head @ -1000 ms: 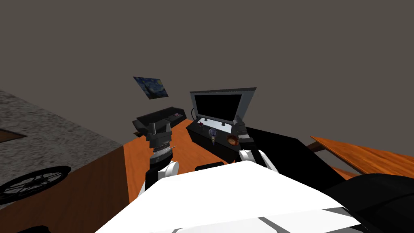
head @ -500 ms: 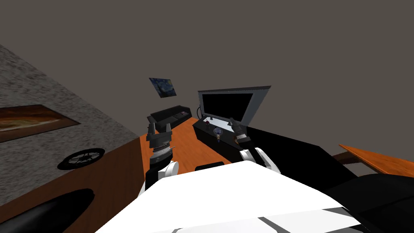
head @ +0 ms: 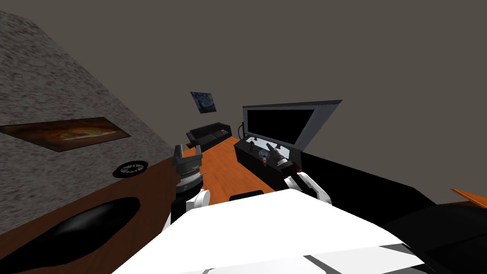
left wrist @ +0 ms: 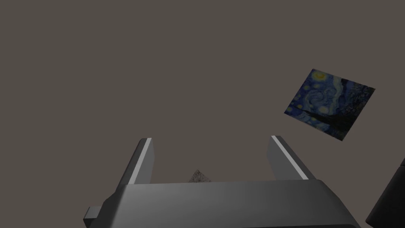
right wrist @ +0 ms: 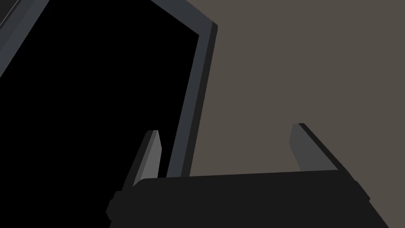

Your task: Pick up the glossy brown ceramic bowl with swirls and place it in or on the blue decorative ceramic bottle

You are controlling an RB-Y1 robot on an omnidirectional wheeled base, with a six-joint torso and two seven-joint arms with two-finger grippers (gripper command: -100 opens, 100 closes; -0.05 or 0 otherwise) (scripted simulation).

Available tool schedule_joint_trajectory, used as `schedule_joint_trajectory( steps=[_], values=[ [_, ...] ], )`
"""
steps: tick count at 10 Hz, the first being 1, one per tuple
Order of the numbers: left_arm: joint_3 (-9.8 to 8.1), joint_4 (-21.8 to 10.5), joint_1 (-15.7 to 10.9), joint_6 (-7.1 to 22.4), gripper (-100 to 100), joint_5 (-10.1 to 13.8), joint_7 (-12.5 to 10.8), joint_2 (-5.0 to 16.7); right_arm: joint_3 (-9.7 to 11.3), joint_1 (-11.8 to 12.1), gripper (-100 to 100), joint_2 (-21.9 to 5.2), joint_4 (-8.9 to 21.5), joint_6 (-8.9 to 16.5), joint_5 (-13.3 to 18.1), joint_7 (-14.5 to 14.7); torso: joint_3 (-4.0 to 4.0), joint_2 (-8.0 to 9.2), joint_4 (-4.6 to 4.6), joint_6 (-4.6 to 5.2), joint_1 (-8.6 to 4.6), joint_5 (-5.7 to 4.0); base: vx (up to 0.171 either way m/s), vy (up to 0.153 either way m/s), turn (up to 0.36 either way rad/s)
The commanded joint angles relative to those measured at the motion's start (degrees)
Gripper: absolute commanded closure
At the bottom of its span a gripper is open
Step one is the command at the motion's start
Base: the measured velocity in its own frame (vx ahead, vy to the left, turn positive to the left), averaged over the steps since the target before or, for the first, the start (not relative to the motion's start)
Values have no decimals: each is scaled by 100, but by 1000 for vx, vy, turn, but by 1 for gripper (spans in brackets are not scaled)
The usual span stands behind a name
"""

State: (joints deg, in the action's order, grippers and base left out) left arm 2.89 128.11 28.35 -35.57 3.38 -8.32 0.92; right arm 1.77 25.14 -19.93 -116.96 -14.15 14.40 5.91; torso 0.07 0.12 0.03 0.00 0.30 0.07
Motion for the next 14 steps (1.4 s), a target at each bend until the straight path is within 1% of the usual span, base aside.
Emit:
schedule_joint_trajectory(
  steps=[1,2,3,4,5,6,7,8,9,10,11,14],
  values=[
    [0,0,0,0,0,0,0,0,86,-71,-100,-286,237,162,221,94,0,0,0,0,0,0,-14,122,293],
    [0,0,0,0,0,0,0,0,86,-71,-100,-334,237,162,221,94,0,1,0,-1,10,2,-13,90,92],
    [0,0,1,0,0,0,0,0,144,-106,-100,-552,413,260,374,166,1,2,1,4,1,1,-5,77,150],
    [0,0,0,0,0,0,0,0,205,-136,-100,-706,601,357,532,250,0,-1,0,1,-6,-1,-1,123,274],
    [0,0,0,0,0,0,0,0,205,-136,-100,-771,601,357,532,250,-1,-1,0,0,8,1,-3,94,93],
    [-1,0,1,0,0,0,0,0,270,-162,-100,-986,800,453,693,343,0,0,0,4,0,1,-10,77,120],
    [0,0,0,0,0,0,0,0,337,-182,-100,-1121,1010,547,856,447,1,1,0,1,-5,-1,-8,102,273],
    [0,0,0,0,0,0,0,0,337,-182,-100,-1199,1010,547,856,447,1,1,0,1,0,0,10,70,100],
    [-1,0,1,0,0,0,0,0,406,-197,-100,-1408,1231,638,1022,561,0,-1,0,5,-8,0,9,78,153],
    [-1,0,1,0,0,0,0,0,476,-207,-100,-1580,1376,727,1189,686,0,0,0,3,-7,-1,4,91,209],
    [0,0,0,0,0,0,0,0,476,-207,-100,-1611,1462,727,1189,686,-1,-2,0,2,-4,0,11,57,72],
    [-1,0,1,0,0,0,0,1,694,-199,-100,-2146,2093,970,1686,1122,-2,-3,0,4,-15,-2,17,58,170]
  ],
)
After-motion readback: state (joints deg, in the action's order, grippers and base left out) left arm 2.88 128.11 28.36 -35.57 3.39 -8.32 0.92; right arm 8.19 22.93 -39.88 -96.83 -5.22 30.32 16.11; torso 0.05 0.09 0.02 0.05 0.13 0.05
